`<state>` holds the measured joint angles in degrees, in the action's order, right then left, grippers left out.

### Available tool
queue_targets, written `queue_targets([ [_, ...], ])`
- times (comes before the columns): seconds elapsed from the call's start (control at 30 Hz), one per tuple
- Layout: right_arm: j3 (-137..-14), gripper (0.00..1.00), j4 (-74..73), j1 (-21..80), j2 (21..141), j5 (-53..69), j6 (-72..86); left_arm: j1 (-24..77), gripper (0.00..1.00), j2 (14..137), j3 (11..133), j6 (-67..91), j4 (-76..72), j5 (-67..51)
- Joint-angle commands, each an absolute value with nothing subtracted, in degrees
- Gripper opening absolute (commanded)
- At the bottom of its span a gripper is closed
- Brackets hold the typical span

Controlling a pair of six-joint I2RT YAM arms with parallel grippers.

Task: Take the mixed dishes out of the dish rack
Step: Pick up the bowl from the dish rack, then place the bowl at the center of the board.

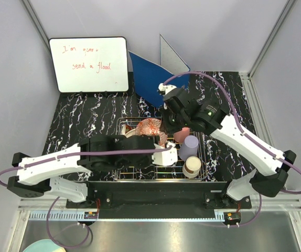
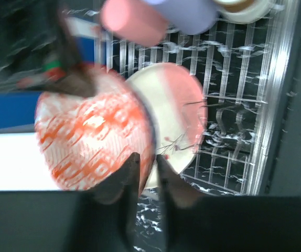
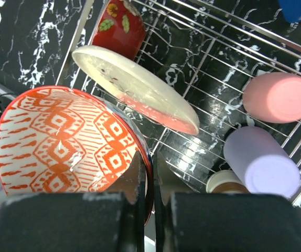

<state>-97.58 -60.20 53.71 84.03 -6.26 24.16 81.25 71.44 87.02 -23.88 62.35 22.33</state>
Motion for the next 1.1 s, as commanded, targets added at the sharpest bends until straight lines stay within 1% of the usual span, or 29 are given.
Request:
queue_targets([
  [0.0,-99.75,0.00,-60.55,53.79,79.81,-10.54,25.31,80.95,0.91,69.53,91.76,-19.70,58.01,35.76],
  [0.03,-100.36,0.00,-60.82,53.79,79.63,-11.33,25.31,80.95,0.99,69.26,92.19,-19.25,57.05,36.64],
  [0.13,-103.18,0.00,-62.40,53.70,78.58,-14.67,25.31,80.69,0.99,67.85,93.60,-17.06,55.56,38.84],
  [0.17,-105.10,0.00,-63.62,53.44,78.40,-15.55,25.49,80.16,0.99,67.42,93.86,-16.27,54.76,41.37],
  [0.3,-108.98,0.00,-66.18,48.80,77.35,-19.77,26.37,76.56,0.99,63.47,95.09,-9.86,50.81,47.36],
  [0.33,-109.07,0.00,-66.18,43.99,76.91,-19.51,26.63,75.51,0.99,62.67,95.88,-5.58,50.45,48.42],
  [0.4,-108.81,0.00,-65.39,37.39,76.03,-18.90,26.72,73.04,0.99,60.31,96.15,-1.95,50.45,50.44],
  [0.43,-108.63,0.00,-64.78,29.78,76.03,-18.37,26.63,72.52,0.99,59.42,95.80,0.94,50.36,50.62],
  [0.5,-108.63,0.00,-62.41,21.84,77.69,-13.57,27.15,72.16,0.99,56.62,94.06,4.46,49.92,51.06],
  [0.53,-109.07,0.00,-62.05,18.23,78.91,-13.54,27.85,72.16,0.99,55.73,93.00,5.27,48.62,51.24],
  [0.6,-113.71,0.00,-63.36,12.94,85.49,-18.18,30.40,72.16,0.99,52.58,90.80,6.85,47.03,51.06],
  [0.63,-115.12,0.00,-63.46,10.48,87.87,-17.41,31.63,72.25,0.99,51.60,88.44,8.25,45.37,51.06],
  [0.67,-116.18,0.00,-62.06,4.80,91.98,-13.83,34.86,72.07,0.99,50.63,87.37,8.96,44.92,51.50],
  [0.73,-114.97,0.00,-56.55,0.72,96.65,-10.91,37.69,72.16,0.99,48.26,84.65,11.33,44.30,51.68],
  [0.77,-114.96,0.00,-54.95,-2.17,98.07,-11.68,39.01,72.07,0.99,46.60,83.77,11.95,44.38,51.77],
  [0.8,-114.87,0.00,-52.93,-2.81,99.56,-12.30,38.94,72.07,0.99,45.80,81.85,13.78,44.21,52.20],
  [0.9,-122.14,0.00,-51.59,-4.48,108.69,-16.34,36.57,72.16,0.99,42.28,77.72,17.30,43.68,52.91],
  [0.93,-128.95,0.00,-53.94,-4.66,114.55,-20.00,34.56,72.07,0.99,40.97,76.83,17.84,43.77,53.17],
  [1.03,-139.53,0.00,-56.33,-5.71,124.32,-23.63,31.47,72.07,0.99,38.86,73.05,18.98,43.59,55.09],
  [1.07,-140.53,0.00,-55.99,-6.06,125.84,-23.38,31.38,72.07,0.99,38.50,71.38,19.16,43.59,55.72],
])
